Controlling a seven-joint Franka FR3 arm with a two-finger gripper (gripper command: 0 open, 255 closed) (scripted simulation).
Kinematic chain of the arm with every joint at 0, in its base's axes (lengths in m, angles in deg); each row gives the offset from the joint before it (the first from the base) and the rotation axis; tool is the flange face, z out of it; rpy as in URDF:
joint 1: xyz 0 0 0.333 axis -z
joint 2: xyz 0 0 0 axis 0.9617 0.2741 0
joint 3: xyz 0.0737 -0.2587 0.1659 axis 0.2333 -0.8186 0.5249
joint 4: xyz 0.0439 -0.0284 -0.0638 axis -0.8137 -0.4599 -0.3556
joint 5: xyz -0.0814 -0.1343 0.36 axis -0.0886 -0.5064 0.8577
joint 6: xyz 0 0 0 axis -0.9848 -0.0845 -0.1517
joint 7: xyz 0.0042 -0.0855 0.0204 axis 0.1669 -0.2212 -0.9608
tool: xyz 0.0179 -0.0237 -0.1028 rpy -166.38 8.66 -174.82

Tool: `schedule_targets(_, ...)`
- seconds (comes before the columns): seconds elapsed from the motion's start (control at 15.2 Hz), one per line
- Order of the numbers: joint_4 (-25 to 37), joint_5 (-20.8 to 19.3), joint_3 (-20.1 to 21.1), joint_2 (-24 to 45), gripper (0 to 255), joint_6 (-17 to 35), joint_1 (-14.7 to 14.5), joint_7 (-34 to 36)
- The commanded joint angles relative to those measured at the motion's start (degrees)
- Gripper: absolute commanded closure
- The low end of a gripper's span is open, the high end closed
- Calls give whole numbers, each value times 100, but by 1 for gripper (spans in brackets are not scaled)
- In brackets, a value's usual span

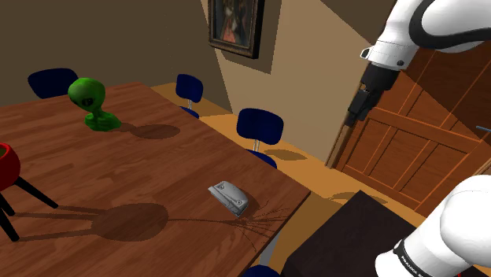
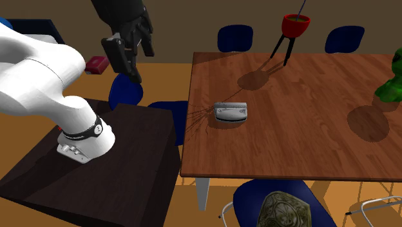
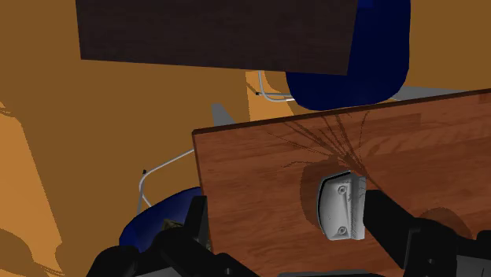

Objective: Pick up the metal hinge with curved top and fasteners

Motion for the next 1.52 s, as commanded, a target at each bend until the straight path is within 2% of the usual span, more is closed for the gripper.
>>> schedule_targets(0.0,0,0,0,0,0,0,0,0)
schedule_targets(0.46,-566,330,913,444,0,1110,-240,939)
schedule_targets(0.92,-693,478,1845,1433,0,2279,-394,1936)
schedule_targets(1.19,-561,352,2377,2212,0,2918,-380,2593)
schedule_targets(1.45,-284,-45,2885,3119,0,3483,-287,3387)
